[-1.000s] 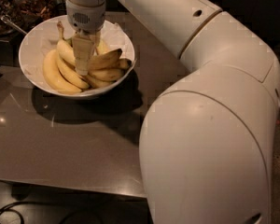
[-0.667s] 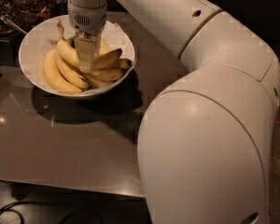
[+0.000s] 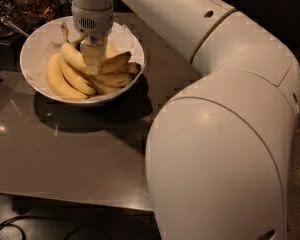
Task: Pick banana from white bowl
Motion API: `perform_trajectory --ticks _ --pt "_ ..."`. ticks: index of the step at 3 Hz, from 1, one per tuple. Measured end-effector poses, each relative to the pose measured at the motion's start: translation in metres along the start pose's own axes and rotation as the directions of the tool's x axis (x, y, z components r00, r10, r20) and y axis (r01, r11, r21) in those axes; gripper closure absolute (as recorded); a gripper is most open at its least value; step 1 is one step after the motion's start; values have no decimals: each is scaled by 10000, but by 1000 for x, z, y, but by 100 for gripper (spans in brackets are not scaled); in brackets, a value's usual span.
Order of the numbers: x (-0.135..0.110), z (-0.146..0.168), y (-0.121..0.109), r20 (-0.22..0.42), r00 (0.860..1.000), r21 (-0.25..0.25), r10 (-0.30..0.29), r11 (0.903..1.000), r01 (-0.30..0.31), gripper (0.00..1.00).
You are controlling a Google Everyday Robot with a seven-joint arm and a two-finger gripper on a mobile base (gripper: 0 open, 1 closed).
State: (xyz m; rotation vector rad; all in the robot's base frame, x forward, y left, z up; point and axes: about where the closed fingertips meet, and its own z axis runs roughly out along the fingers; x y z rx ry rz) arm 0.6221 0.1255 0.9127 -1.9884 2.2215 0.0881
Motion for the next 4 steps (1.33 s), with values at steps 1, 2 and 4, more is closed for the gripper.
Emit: perform_trajectory --ticks 1,2,4 --pt "0 0 0 0 10000 0 0 10000 0 100" --pt "-7 -13 4 481 9978 505 -461 9978 436 100" --pt "3 -63 30 1708 9615 1313 -2152 9721 1942 100"
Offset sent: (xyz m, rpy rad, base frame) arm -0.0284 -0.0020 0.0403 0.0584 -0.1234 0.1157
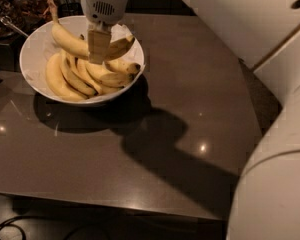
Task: Pick banana from white bowl
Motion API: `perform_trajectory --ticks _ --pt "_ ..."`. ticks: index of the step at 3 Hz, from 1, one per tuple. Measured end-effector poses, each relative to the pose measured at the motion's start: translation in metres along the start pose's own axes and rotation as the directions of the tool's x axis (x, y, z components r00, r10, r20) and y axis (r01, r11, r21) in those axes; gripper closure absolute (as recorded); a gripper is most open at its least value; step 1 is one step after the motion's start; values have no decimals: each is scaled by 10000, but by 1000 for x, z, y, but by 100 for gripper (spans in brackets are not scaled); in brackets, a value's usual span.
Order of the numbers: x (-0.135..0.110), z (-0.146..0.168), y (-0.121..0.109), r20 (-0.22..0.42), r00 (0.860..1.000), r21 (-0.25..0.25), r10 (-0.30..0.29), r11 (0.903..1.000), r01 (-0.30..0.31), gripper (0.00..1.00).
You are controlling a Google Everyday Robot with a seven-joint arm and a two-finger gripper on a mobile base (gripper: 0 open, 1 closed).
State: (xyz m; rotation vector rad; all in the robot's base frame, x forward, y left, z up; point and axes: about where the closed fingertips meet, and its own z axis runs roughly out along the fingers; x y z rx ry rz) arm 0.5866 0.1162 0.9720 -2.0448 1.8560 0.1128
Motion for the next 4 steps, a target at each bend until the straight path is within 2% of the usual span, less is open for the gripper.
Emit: perform_trajectory --ticks 2,4 --pt "1 -2 0 55 9999 71 -88 9999 88 100" --pt "-25 -31 63 529 9986 -957 -90 9953 140 100"
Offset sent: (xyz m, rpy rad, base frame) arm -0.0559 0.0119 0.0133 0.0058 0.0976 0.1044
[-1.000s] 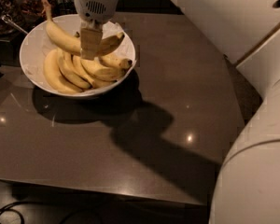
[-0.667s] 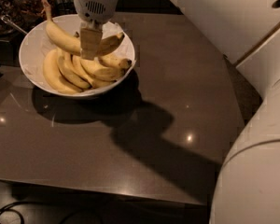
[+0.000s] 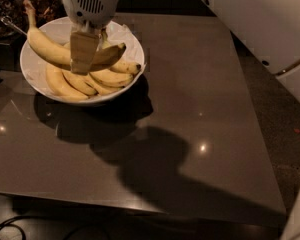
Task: Pick banana from white bowl
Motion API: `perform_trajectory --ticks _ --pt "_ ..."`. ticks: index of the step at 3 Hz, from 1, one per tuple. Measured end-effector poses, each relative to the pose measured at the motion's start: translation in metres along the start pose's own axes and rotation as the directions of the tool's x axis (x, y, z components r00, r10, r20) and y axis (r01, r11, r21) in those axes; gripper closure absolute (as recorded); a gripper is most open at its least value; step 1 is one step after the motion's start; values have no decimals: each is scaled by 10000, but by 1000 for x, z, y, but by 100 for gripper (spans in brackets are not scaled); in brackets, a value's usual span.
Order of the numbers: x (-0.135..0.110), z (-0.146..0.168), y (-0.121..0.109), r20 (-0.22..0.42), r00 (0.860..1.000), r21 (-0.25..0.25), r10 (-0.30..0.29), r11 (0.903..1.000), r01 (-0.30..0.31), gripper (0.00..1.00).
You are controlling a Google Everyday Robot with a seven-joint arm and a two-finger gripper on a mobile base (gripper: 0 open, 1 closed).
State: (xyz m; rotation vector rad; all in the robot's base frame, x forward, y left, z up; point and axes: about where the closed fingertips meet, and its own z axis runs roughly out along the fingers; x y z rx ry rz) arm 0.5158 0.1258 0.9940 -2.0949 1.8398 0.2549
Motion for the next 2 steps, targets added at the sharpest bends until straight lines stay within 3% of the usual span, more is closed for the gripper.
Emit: perform_trajectory --ticks 1,2 --pt "-8 -4 26 285 9996 -372 -24 9993 35 100" --pt "-11 -3 25 359 9993 -331 -41 9994 53 100"
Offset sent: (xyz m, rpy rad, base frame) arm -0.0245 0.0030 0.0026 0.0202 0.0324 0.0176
